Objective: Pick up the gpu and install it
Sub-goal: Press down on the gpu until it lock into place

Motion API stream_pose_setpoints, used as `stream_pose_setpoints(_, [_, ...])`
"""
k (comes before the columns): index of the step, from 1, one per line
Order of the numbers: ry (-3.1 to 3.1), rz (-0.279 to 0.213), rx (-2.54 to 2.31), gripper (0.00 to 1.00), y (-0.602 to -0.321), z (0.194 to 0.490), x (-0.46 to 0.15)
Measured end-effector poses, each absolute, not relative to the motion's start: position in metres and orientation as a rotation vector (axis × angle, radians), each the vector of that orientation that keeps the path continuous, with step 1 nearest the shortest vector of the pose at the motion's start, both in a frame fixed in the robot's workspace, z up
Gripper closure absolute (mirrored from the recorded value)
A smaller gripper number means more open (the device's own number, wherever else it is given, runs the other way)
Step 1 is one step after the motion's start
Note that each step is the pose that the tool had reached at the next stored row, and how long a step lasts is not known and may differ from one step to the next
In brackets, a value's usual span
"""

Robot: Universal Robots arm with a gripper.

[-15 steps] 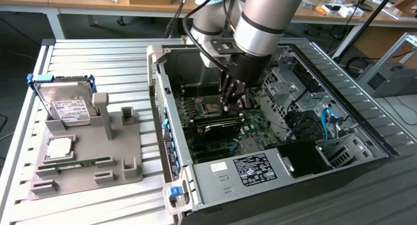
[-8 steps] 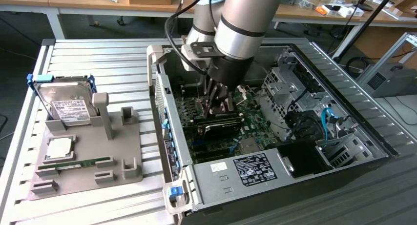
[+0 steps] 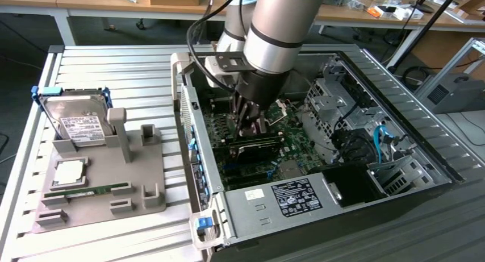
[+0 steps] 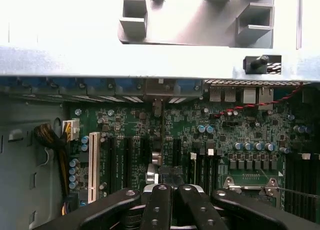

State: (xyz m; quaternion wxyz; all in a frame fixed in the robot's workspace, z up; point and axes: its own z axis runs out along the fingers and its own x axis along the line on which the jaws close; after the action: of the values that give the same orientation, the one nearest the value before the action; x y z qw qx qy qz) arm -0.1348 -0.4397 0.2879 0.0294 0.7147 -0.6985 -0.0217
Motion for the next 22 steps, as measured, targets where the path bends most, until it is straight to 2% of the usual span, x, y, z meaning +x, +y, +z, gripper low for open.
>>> stream_pose_setpoints(22, [-2.154,-0.067,2.204,0.90,-0.446,0.276,-0.142])
